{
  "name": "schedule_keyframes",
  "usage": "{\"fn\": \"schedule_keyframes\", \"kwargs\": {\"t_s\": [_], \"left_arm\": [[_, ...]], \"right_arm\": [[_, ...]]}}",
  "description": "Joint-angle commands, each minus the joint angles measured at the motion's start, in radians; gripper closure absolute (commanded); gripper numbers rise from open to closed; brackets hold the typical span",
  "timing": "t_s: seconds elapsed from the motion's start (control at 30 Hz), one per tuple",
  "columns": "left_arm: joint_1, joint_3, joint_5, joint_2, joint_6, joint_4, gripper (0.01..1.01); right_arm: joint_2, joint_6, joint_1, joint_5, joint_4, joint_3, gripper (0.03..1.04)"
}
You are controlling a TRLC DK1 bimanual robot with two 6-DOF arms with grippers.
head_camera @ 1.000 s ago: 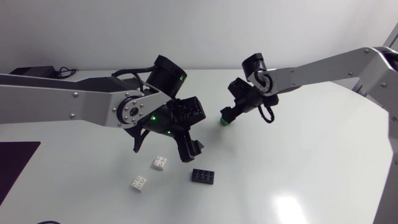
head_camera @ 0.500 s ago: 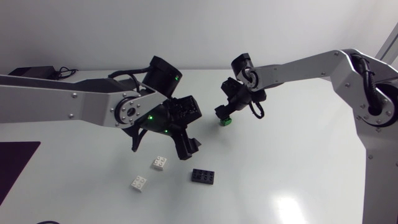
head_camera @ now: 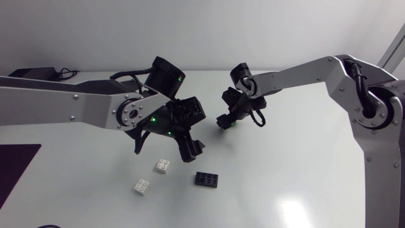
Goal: Separate the duplo bricks
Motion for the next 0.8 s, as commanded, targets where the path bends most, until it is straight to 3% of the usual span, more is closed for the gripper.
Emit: {"fn": "schedule_keyframes", "kwargs": {"t_s": [0.0,0.23,0.43,0.6,0.77], "left_arm": [[-0.009,-0.023,-0.003,0.015,-0.014,0.006,0.052],[-0.009,-0.024,-0.003,0.016,-0.013,0.006,0.052],[-0.012,-0.026,-0.003,0.01,-0.014,0.006,0.054],[-0.035,-0.043,-0.003,-0.019,-0.02,0.012,0.054],[-0.087,-0.116,-0.006,-0.11,-0.033,0.098,0.054]], "right_arm": [[0.029,0.026,0.004,0.009,-0.015,-0.018,0.33],[0.027,0.029,0.003,0.009,-0.015,-0.022,0.72],[-0.048,0.041,-0.007,-0.011,-0.02,-0.078,0.75],[-0.186,0.072,-0.066,-0.239,-0.092,-0.137,0.76],[-0.347,0.109,-0.163,-0.521,-0.205,-0.186,0.76]]}}
